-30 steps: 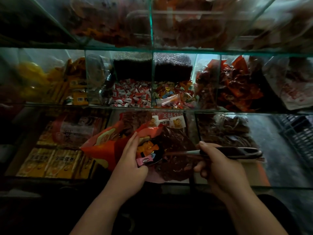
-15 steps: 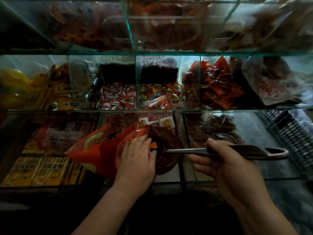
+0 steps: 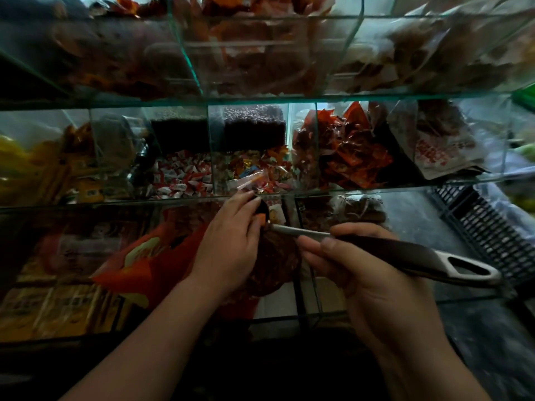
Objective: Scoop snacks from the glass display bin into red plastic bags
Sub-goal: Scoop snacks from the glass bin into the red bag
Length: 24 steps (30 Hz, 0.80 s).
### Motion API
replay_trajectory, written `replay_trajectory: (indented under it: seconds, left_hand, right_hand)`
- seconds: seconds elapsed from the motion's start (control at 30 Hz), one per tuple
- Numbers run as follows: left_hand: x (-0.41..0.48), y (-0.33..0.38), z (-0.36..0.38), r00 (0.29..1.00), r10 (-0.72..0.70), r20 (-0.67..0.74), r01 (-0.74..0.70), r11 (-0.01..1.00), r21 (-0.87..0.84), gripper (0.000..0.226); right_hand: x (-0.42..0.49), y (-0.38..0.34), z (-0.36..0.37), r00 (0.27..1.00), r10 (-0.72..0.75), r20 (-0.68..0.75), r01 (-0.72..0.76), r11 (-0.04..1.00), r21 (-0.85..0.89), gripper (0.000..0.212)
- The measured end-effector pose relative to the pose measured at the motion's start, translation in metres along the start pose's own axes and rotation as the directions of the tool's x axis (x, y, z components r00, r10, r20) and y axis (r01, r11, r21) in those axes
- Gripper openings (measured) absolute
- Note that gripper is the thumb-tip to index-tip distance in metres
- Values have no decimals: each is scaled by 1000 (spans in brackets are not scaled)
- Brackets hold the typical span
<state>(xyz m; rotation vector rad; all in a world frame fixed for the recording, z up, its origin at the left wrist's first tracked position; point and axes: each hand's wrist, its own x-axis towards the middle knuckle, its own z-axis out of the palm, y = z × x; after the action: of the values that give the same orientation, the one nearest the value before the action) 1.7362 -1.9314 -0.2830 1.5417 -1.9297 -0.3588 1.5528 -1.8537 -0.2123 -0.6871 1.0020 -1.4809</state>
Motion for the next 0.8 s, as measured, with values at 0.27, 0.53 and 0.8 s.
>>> replay_trajectory:
  seconds: [0.27,0.53,0.8]
  left_hand:
    - [95,-11,0,995,20,102,-12,997,-75,44]
    - [82,-26,-9,972,-234,-25,219,938,-267,40]
    - [19,-26,-35,969,-199,-149,150,946,-287,24]
  right_hand:
    - [58,3,28,986,-148,-72,142,987,-82,9]
    - [119,4,21,670,-291,683,728,76,-681,38]
    - [72,-5,33,877,-386,287,480,674,-561,9]
